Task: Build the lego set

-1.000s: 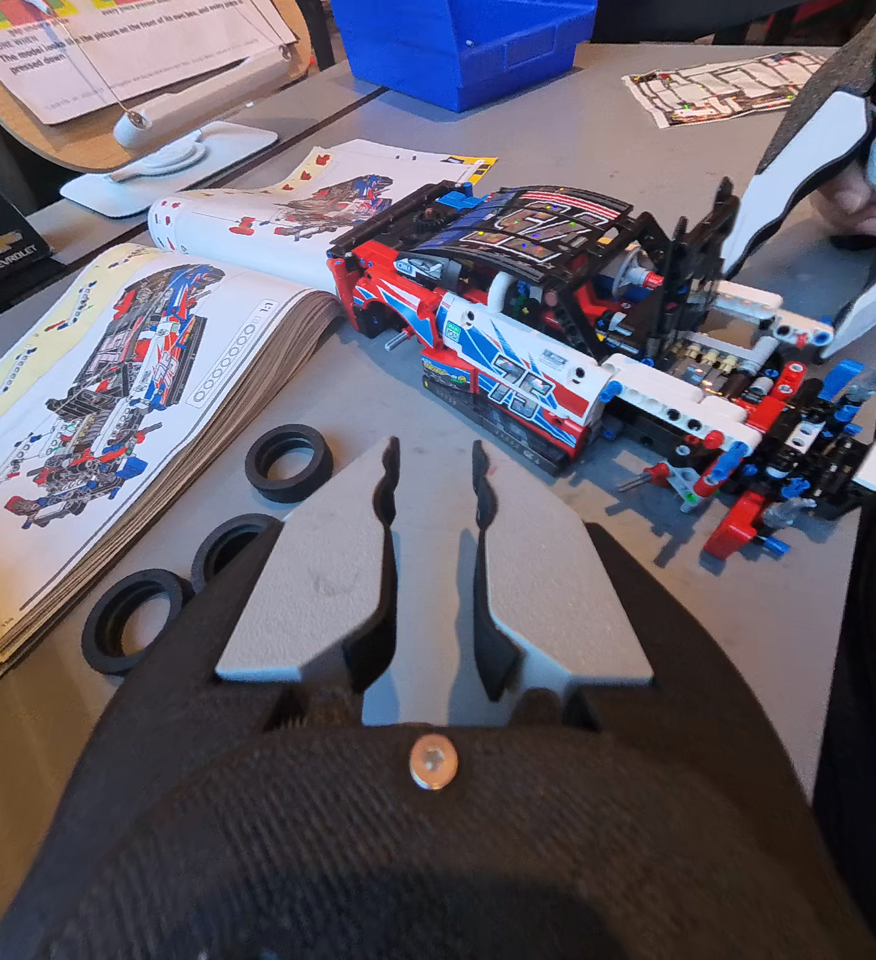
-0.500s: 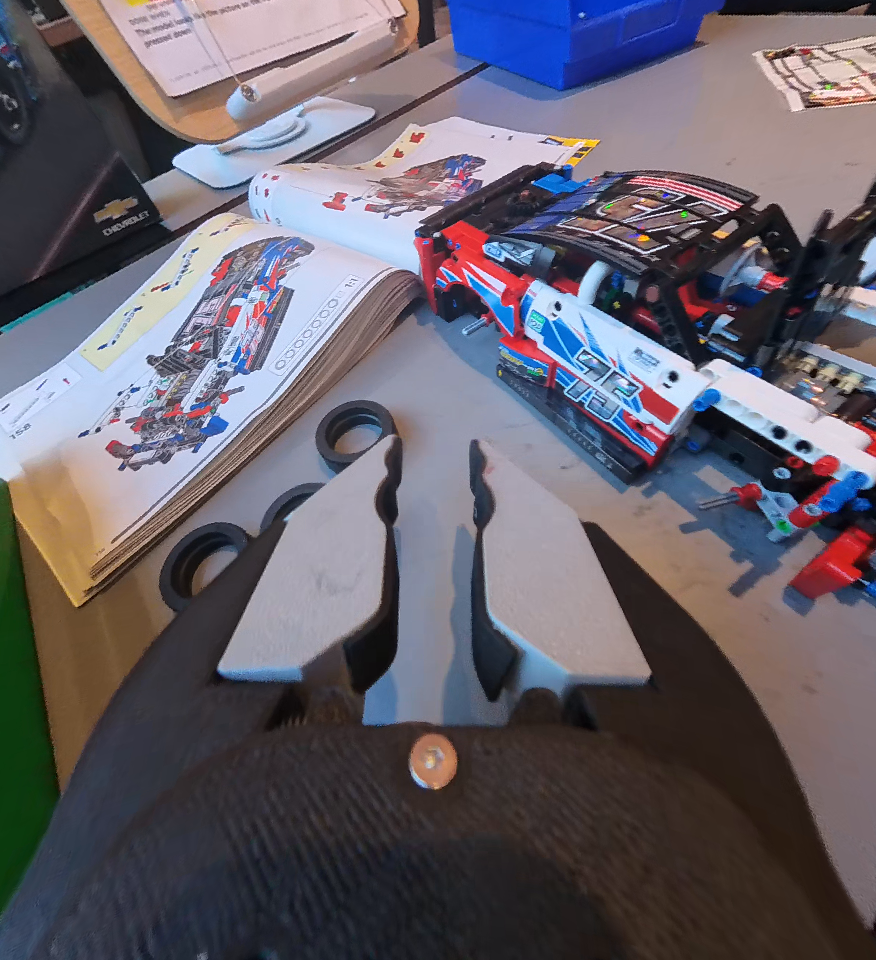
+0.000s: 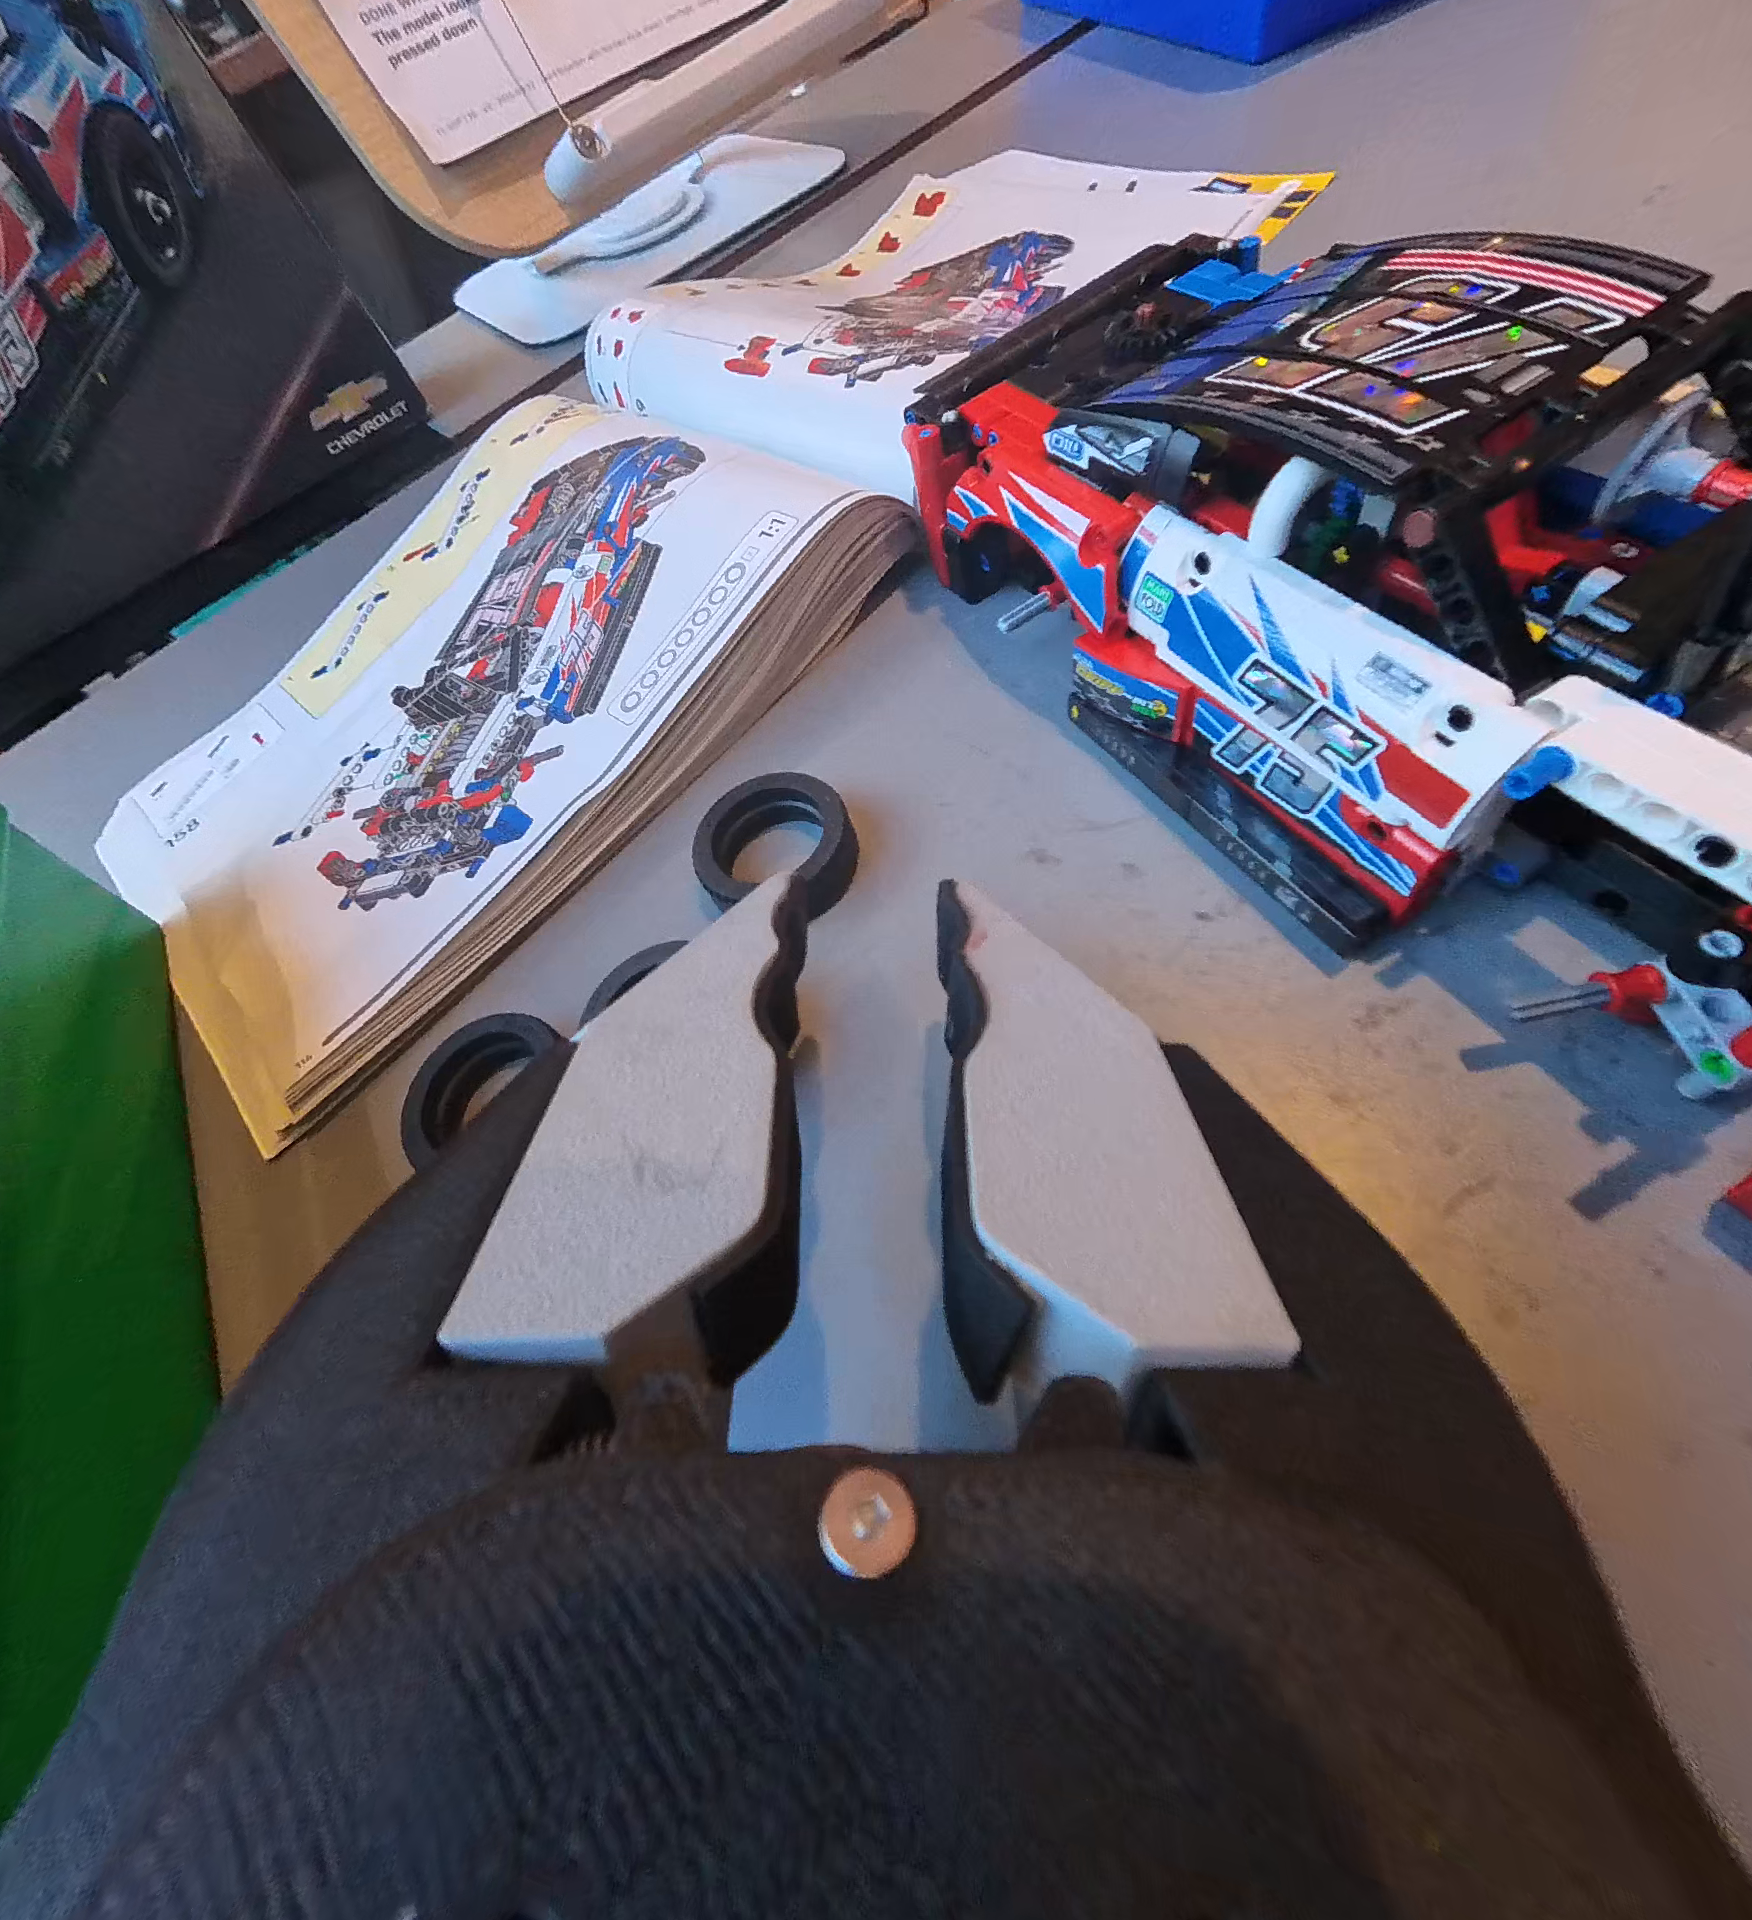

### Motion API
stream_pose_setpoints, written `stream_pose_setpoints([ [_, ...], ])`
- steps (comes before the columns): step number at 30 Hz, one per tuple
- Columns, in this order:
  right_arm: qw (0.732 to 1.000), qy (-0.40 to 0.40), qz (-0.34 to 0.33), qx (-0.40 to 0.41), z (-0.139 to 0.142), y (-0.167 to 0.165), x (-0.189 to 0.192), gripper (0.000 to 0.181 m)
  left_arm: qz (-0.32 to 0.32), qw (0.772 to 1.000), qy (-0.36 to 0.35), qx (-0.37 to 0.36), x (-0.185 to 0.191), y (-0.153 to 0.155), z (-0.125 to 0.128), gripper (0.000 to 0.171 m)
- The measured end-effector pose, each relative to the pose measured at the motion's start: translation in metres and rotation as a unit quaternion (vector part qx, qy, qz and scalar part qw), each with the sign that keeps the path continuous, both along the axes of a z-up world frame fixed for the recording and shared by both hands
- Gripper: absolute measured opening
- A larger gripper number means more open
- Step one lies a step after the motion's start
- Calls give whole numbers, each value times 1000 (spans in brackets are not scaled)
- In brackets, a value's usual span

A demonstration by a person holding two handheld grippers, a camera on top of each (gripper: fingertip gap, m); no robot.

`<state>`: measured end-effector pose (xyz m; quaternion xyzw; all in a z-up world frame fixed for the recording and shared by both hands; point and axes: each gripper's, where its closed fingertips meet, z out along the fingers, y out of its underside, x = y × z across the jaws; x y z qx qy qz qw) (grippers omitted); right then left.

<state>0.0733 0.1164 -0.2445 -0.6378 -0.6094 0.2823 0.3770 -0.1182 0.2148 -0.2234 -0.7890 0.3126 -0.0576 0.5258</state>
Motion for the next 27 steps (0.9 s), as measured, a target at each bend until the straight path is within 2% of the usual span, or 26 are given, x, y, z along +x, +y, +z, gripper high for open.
stream_pose_setpoints([
  [4, 999, -10, -33, -8, 2, 3, -1, 58, -11, 1000, 4, -4, 3, -2, -2, 21],
  [9, 996, -59, -60, -6, 5, 6, 1, 59, -32, 999, -3, 2, 8, -6, 1, 20],
  [12, 995, -77, -60, -27, -2, 3, 0, 58, -36, 999, -7, -1, 9, -6, 1, 19],
  [22, 989, -95, -41, -104, 8, 4, -2, 59, -82, 996, -25, -32, 28, -6, -3, 20],
  [27, 986, -131, -51, -85, 13, 15, -4, 59, -116, 992, -16, -43, 41, -8, -6, 20],
])
